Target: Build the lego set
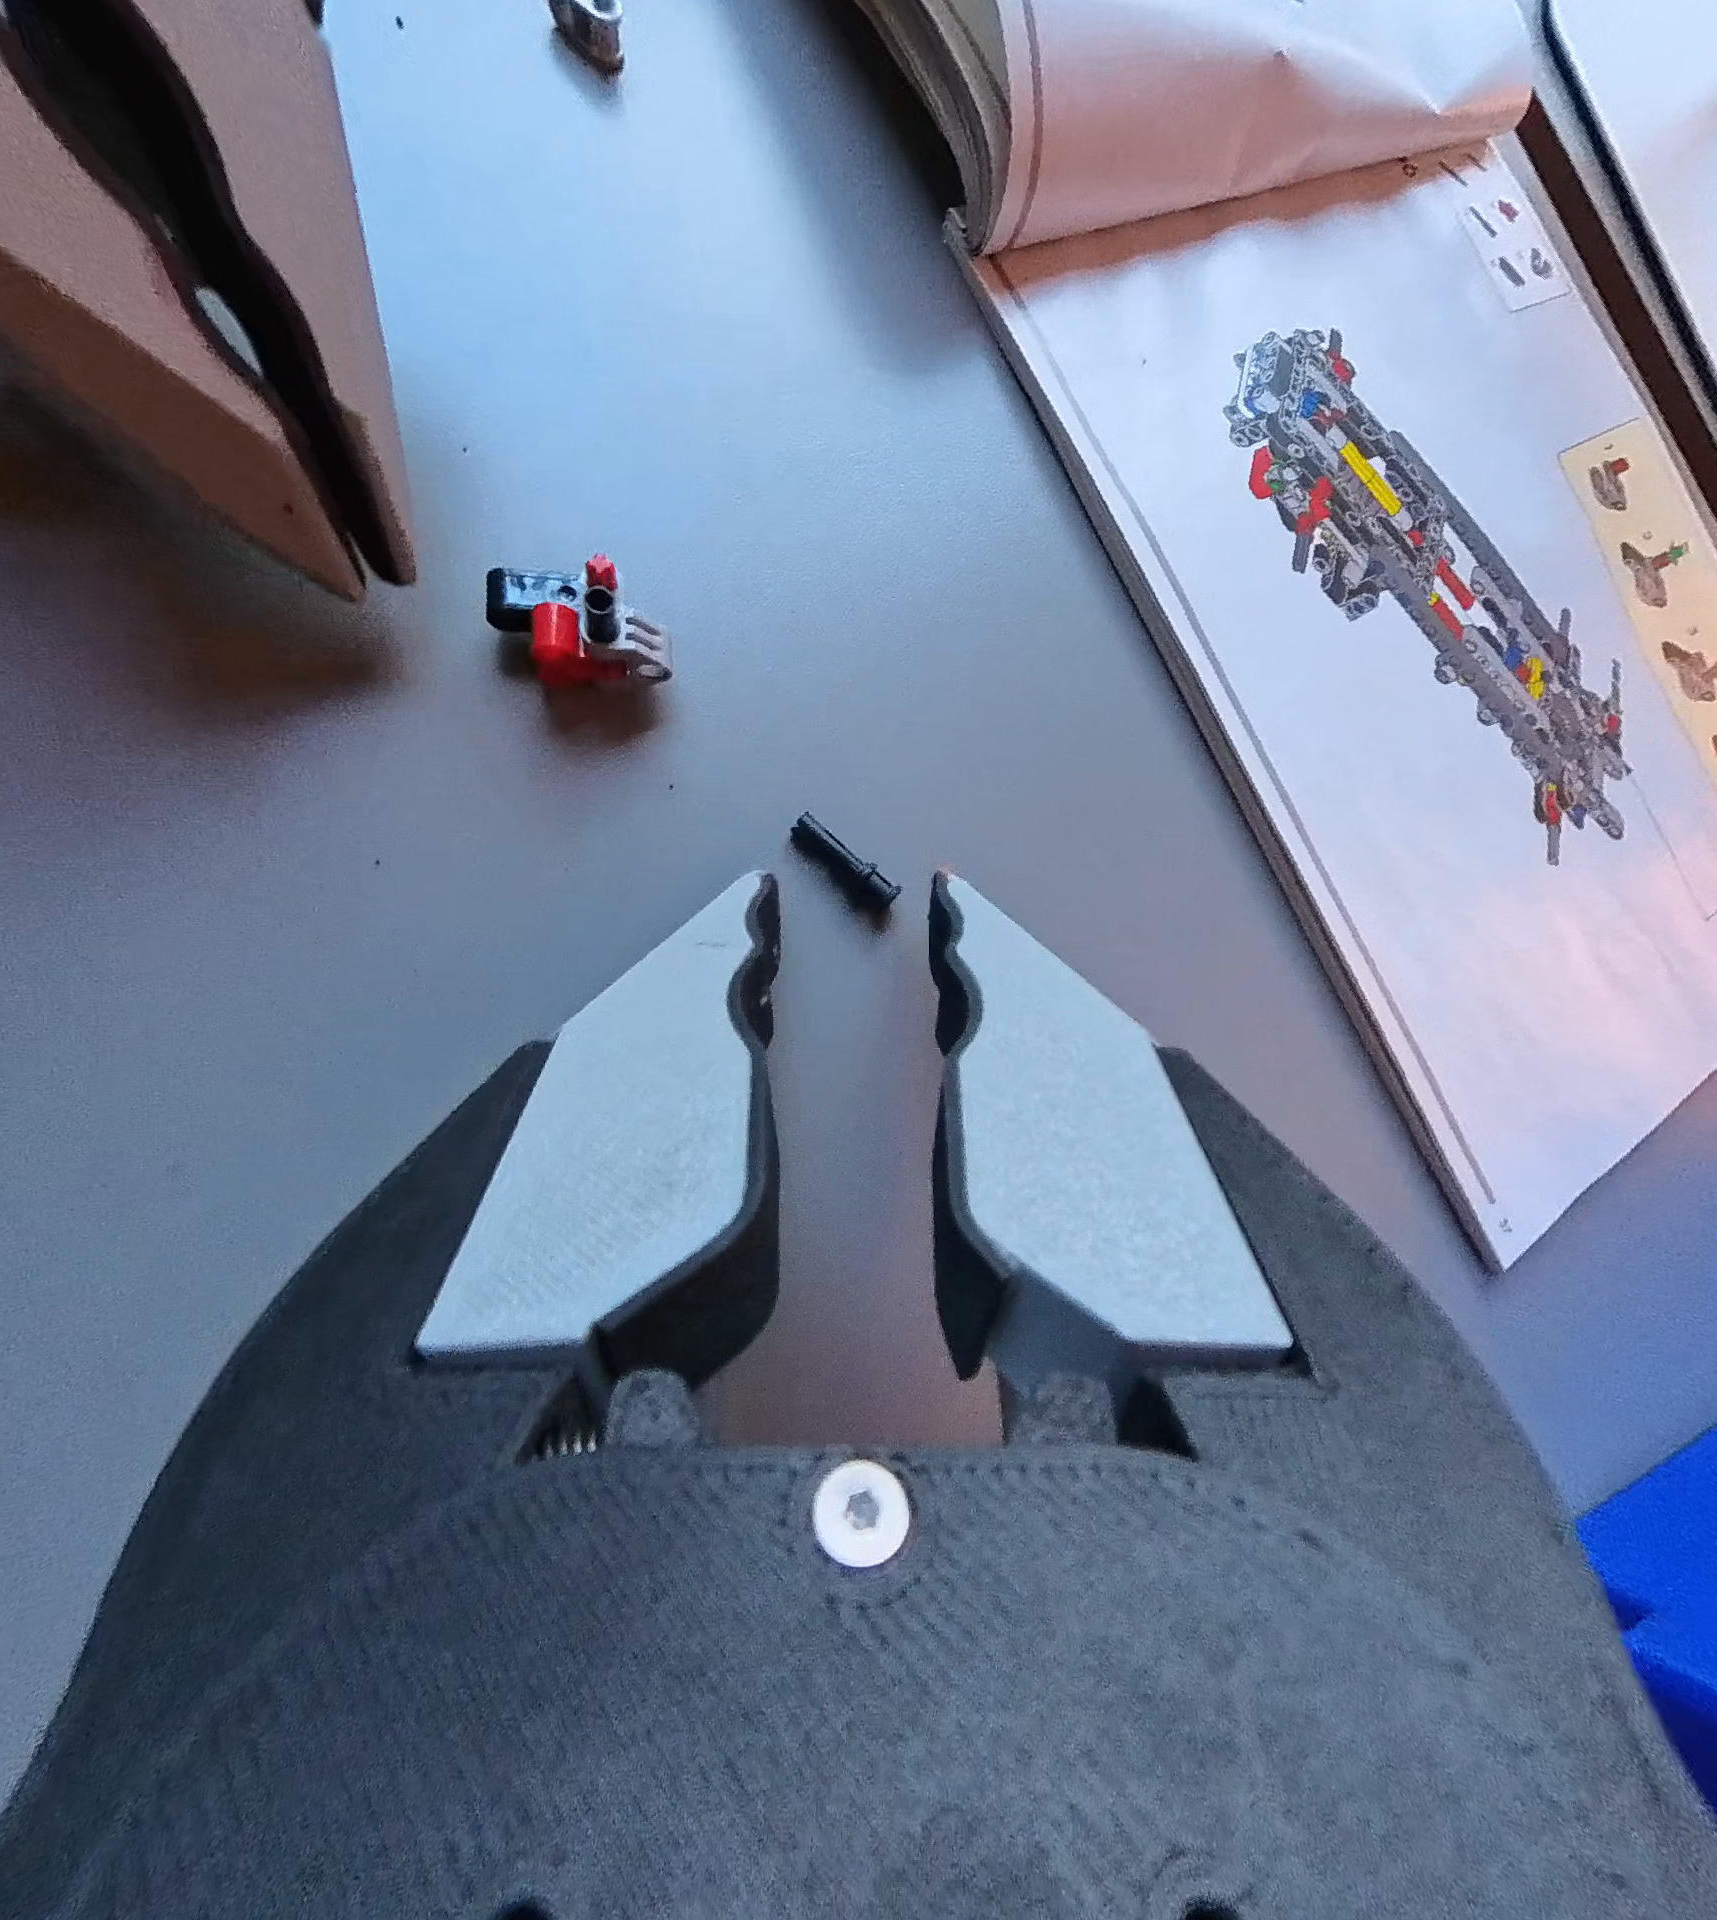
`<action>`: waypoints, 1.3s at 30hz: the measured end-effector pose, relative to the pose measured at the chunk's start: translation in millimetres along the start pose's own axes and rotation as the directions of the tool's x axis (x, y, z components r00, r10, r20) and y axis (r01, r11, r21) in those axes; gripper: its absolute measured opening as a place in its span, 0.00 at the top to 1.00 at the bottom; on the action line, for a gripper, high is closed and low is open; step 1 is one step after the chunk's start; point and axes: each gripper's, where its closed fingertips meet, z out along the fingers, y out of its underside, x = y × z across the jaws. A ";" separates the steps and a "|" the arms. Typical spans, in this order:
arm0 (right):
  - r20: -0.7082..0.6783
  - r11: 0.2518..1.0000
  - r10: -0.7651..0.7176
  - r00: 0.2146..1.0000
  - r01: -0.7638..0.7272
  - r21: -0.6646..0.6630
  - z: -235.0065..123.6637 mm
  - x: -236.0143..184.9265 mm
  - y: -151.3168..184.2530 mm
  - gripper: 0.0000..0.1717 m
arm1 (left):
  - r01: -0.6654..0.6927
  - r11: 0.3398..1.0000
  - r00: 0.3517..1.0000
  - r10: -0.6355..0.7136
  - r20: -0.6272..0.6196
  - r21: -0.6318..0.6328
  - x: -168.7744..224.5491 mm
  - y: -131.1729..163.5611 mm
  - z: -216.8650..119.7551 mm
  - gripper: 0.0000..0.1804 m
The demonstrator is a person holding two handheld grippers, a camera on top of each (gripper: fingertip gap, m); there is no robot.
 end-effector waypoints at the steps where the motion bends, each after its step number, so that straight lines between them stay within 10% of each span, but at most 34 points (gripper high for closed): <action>1: -0.002 1.000 -0.012 1.000 0.012 0.000 0.2 0.3 -0.5 0.85 | 0.003 1.000 1.000 -0.003 0.000 0.005 -0.4 -0.9 -0.9 1.00; 17: 0.055 0.997 -0.079 0.995 0.079 0.012 1.3 -19.2 -5.8 0.98 | -0.048 0.999 0.995 0.046 0.086 0.022 -14.3 -5.2 -10.8 1.00; 39: 0.395 0.989 -0.014 0.919 -0.045 0.140 -19.0 -82.7 -38.2 0.98 | -0.472 0.876 0.856 0.483 0.185 -0.098 18.0 -4.5 10.1 0.97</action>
